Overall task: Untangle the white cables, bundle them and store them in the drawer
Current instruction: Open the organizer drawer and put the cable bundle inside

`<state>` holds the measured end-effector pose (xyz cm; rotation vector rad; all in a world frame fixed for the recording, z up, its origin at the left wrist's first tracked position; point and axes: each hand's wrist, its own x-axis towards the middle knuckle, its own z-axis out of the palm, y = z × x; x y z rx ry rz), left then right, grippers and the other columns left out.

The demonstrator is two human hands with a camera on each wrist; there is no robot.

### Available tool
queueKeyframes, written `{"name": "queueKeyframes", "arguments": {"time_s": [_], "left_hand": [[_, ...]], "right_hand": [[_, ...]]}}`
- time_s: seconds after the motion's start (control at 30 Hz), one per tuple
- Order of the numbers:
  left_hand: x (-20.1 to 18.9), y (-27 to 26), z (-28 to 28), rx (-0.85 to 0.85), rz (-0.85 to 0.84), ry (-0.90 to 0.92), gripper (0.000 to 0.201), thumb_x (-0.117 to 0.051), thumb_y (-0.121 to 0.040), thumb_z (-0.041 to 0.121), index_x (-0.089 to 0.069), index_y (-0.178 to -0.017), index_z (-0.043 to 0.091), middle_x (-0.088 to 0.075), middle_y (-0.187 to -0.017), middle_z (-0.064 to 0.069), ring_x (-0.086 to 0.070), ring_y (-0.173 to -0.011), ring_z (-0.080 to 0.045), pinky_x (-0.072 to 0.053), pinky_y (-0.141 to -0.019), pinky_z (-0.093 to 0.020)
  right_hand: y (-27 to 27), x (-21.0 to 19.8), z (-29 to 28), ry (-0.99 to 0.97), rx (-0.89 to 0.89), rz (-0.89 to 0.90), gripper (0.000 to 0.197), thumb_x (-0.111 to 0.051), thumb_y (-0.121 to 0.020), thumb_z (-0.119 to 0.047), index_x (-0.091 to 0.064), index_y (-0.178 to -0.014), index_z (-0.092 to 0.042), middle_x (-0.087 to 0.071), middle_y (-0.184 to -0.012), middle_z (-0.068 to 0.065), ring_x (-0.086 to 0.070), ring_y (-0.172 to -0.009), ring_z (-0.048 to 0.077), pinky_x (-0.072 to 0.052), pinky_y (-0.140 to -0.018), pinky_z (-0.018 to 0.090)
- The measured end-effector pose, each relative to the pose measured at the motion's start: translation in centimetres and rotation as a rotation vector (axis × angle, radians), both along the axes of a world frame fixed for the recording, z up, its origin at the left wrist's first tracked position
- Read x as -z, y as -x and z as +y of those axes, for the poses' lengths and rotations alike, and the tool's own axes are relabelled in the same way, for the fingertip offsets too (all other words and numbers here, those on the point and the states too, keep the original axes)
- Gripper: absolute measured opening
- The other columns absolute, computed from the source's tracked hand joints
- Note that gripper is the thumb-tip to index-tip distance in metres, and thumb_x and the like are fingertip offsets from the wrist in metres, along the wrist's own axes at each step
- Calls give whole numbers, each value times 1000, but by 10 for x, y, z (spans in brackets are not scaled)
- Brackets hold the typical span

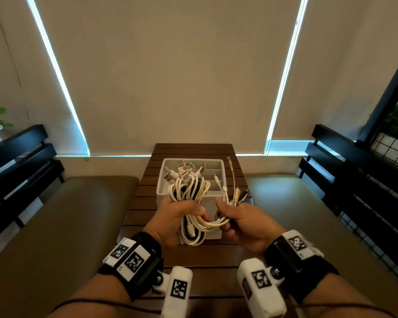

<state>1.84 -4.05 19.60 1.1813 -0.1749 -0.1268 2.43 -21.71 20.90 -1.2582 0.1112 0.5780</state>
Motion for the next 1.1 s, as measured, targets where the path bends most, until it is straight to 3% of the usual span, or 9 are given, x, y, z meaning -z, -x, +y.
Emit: {"name": "queueKeyframes", "arguments": {"time_s": [0.1, 0.23, 0.33, 0.4, 0.47, 0.6, 0.87, 1.0, 1.1], "left_hand": [[0, 1, 1, 30, 61, -3, 10, -59, -61, -3, -61, -71, -3, -62, -59, -16, -63, -52, -23, -53, -55, -31], [1, 3, -6, 103, 177, 30, 16, -62, -62, 1, -59, -77, -4, -62, -64, -18, -63, -53, -24, -53, -53, -30], [3, 2, -11, 155, 225, 95, 38, -66, -63, 2, -60, -99, -7, -63, -83, -22, -65, -73, -32, -54, -71, -40], [3, 3, -13, 213, 243, 123, 63, -72, -63, 4, -52, -121, -9, -59, -96, -25, -61, -88, -39, -45, -90, -50], [4, 3, -15, 265, 241, 152, 73, -73, -64, 6, -45, -129, -12, -59, -96, -26, -60, -89, -42, -40, -94, -55], [5, 6, -15, 306, 236, 158, 72, -73, -63, 5, -47, -128, -13, -60, -91, -27, -63, -81, -39, -52, -82, -48], [0, 7, -15, 220, 221, 179, 58, -66, -68, 6, -49, -119, -16, -57, -86, -30, -61, -74, -38, -52, -73, -45], [1, 7, -17, 156, 212, 183, 45, -62, -68, 3, -53, -111, -10, -56, -82, -29, -61, -68, -37, -52, -67, -45], [1, 9, -18, 129, 224, 200, 54, -66, -67, 2, -51, -116, -15, -55, -87, -32, -62, -70, -39, -52, -66, -46]], "right_hand": [[0, -14, -12, -18, -81, 19, 17, -63, -81, -15, -62, -84, 2, -58, -67, 8, -53, -54, 13, -50, -48, 20], [1, -23, -8, 152, -84, -107, 9, -56, -91, -3, -58, -86, 5, -59, -71, 11, -53, -52, 15, -49, -48, 23], [1, -27, -6, 262, -141, -135, 12, -56, -92, -4, -60, -98, 7, -59, -72, 11, -53, -51, 14, -49, -47, 23], [0, -27, -5, 314, -165, -149, 9, -56, -92, -4, -62, -98, 0, -60, -68, 8, -53, -49, 12, -50, -47, 24], [0, -27, -3, 367, -187, -189, 6, -58, -92, -3, -63, -95, -4, -61, -68, 7, -54, -50, 12, -50, -47, 24], [1, -23, 1, 404, -208, -247, 15, -61, -87, 1, -62, -101, -3, -66, -73, 9, -56, -51, 14, -50, -46, 24], [2, -19, 6, 399, -96, -407, 6, -64, -89, -9, -66, -90, -4, -64, -70, 13, -57, -49, 17, -50, -44, 25], [1, -16, 8, 354, -91, -342, 23, -49, -98, -9, -65, -83, -2, -60, -66, 13, -56, -48, 18, -51, -45, 25], [4, -12, 10, 326, -34, -288, 19, -55, -95, -9, -67, -84, -1, -64, -69, 11, -55, -46, 16, -49, -42, 23]]}}
